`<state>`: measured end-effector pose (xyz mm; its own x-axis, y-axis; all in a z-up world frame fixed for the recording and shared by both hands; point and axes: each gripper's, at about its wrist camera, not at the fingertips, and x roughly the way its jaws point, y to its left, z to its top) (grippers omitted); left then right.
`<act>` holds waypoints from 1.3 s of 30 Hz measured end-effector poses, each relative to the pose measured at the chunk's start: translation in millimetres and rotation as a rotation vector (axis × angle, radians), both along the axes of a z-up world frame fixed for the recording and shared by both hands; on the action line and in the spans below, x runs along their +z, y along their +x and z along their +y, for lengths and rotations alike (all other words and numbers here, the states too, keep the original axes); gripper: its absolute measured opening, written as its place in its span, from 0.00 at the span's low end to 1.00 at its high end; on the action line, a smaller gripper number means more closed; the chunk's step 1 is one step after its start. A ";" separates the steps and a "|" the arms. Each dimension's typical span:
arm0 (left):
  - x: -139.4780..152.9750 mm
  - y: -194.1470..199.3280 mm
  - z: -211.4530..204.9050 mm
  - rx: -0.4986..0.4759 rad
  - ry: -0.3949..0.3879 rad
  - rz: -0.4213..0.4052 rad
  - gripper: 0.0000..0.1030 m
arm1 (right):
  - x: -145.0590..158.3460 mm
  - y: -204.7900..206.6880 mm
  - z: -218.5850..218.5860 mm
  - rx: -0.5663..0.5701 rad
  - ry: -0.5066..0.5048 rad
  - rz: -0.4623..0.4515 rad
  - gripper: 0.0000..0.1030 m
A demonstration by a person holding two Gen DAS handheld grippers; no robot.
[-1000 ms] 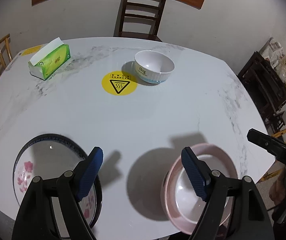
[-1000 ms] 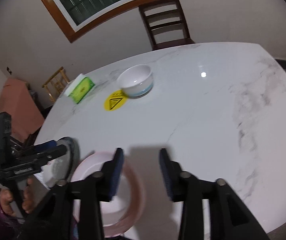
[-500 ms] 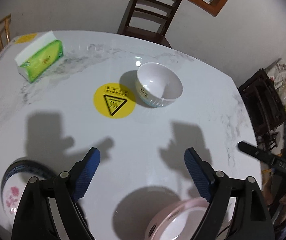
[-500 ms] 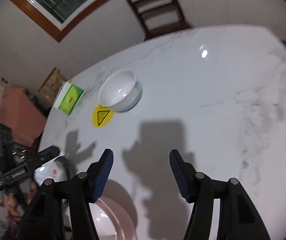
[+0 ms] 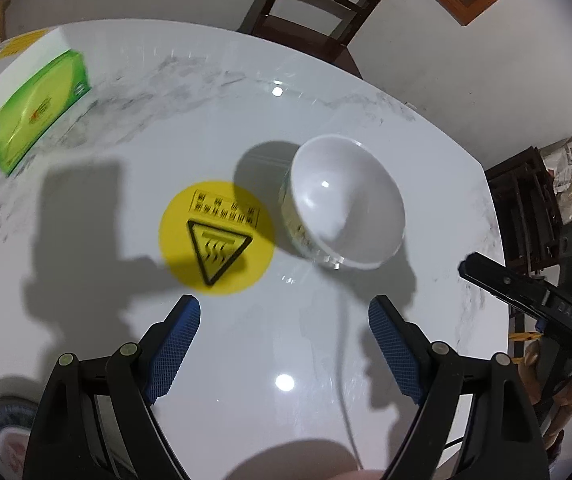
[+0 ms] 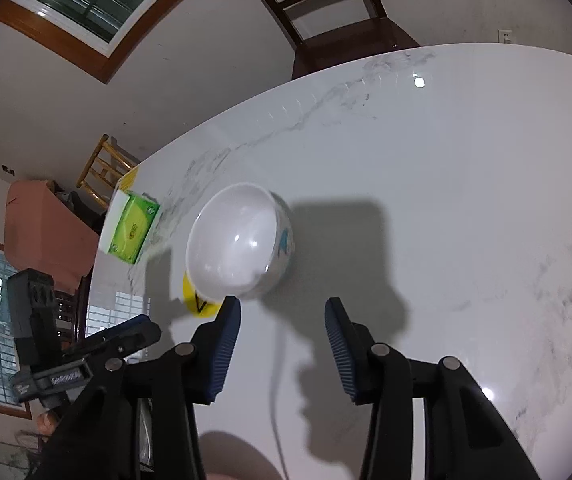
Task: Organize plates and bowls
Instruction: 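Grasp the blue-striped bowl rim with both grippers and lift it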
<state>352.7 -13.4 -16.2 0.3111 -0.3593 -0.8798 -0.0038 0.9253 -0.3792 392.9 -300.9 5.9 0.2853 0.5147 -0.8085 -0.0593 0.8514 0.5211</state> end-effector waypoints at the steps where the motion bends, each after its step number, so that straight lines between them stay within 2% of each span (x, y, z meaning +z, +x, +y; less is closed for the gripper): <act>1: -0.2 4.7 -2.9 -0.008 0.010 -0.001 0.81 | -2.0 5.3 2.0 -0.003 0.001 0.006 0.40; 4: -2.0 17.3 -11.3 -0.023 0.045 -0.009 0.81 | -7.0 19.6 7.3 -0.012 0.012 0.019 0.40; 10: -7.7 31.6 -15.6 -0.015 0.068 -0.017 0.79 | -17.9 40.3 20.9 -0.014 0.001 0.035 0.40; 14: -17.3 41.1 -15.9 -0.015 0.076 0.008 0.70 | -28.4 49.7 25.7 -0.016 -0.017 0.054 0.37; 17: -23.3 47.5 -17.8 -0.026 0.083 0.010 0.69 | -36.9 54.2 28.2 -0.016 -0.016 0.068 0.37; 20: -28.3 52.2 -19.9 -0.027 0.096 0.007 0.69 | -40.5 54.6 28.9 -0.008 -0.019 0.068 0.31; 25: -37.7 56.0 -25.5 -0.046 0.097 0.029 0.54 | -52.4 58.1 38.4 0.011 -0.041 0.097 0.20; 26: -37.9 55.4 -25.9 -0.048 0.091 0.024 0.47 | -53.5 58.6 40.3 0.016 -0.036 0.097 0.16; 27: -37.4 55.8 -26.6 -0.060 0.072 0.013 0.32 | -53.8 58.8 41.9 0.021 -0.025 0.093 0.14; 28: -35.9 55.5 -29.4 -0.078 0.054 0.000 0.24 | -52.5 58.4 42.9 0.022 -0.030 0.085 0.13; 31: -29.6 48.5 -44.3 -0.098 0.160 -0.030 0.21 | -48.6 57.2 48.9 0.026 -0.070 0.063 0.12; 32: -28.6 47.2 -45.3 -0.103 0.169 -0.035 0.20 | -48.1 56.6 48.9 0.030 -0.077 0.062 0.12; 34: -27.4 45.2 -40.2 -0.096 0.130 -0.035 0.18 | -47.2 52.2 47.0 0.042 -0.091 0.056 0.11; 36: -21.1 36.8 -35.1 -0.093 0.099 -0.046 0.17 | -45.4 46.6 41.5 0.039 -0.056 0.062 0.11; 39: -4.0 20.3 -38.2 -0.107 0.100 -0.080 0.17 | -35.2 30.6 36.5 0.046 -0.058 0.054 0.09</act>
